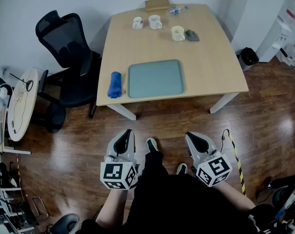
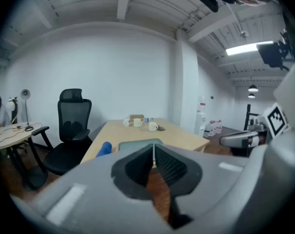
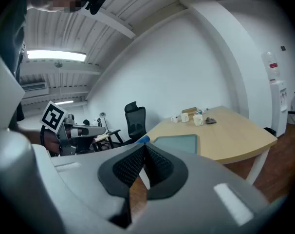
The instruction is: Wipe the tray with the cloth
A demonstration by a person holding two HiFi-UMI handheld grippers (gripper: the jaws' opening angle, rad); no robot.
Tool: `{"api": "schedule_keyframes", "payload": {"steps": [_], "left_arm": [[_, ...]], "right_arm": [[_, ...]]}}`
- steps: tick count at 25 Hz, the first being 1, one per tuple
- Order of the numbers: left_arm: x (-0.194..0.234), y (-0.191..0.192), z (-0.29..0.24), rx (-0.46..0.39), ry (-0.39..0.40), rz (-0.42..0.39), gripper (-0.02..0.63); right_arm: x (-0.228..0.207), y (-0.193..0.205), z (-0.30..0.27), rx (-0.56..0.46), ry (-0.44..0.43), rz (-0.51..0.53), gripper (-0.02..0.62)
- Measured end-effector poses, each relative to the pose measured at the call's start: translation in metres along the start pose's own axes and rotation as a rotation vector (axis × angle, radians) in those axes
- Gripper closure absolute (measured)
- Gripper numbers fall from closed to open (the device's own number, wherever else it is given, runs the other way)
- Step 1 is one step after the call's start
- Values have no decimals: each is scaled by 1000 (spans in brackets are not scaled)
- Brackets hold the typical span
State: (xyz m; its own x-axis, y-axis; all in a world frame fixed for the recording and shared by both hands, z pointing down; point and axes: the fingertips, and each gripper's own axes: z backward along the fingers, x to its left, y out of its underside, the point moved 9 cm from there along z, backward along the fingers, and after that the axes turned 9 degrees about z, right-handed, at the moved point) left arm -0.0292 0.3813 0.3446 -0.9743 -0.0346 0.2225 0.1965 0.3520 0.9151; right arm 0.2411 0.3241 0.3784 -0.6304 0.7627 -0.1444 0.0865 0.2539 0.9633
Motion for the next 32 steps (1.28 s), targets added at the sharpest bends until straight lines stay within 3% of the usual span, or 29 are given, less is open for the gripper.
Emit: {"api": "schedule_keyframes", "payload": {"steps": [7, 12, 16, 20, 23, 26, 29, 32], "left_arm": [[93, -14, -97, 9, -16, 32, 572], [166, -27, -185, 131, 15, 80, 532], [206, -24, -234, 228, 7, 116, 529], [237, -10, -261, 346, -92, 90, 495], [263, -3, -280, 437, -194, 58, 453], [280, 8, -299, 539, -236, 83, 414], [290, 22, -318, 632, -238, 131, 382], [300, 42, -332, 757, -264, 142, 373]], "right_arm": [[-40, -1, -110, 69, 74, -11, 589], [-83, -13, -196, 153, 177, -80, 589], [-134, 8, -247, 310, 286, -146, 582], [-187, 51, -275, 576, 349, -139, 499], [-219, 82, -288, 717, 353, -156, 472], [-232, 113, -291, 815, 334, -180, 449], [-234, 119, -292, 814, 291, -185, 451], [-231, 115, -294, 766, 227, -188, 525]]}}
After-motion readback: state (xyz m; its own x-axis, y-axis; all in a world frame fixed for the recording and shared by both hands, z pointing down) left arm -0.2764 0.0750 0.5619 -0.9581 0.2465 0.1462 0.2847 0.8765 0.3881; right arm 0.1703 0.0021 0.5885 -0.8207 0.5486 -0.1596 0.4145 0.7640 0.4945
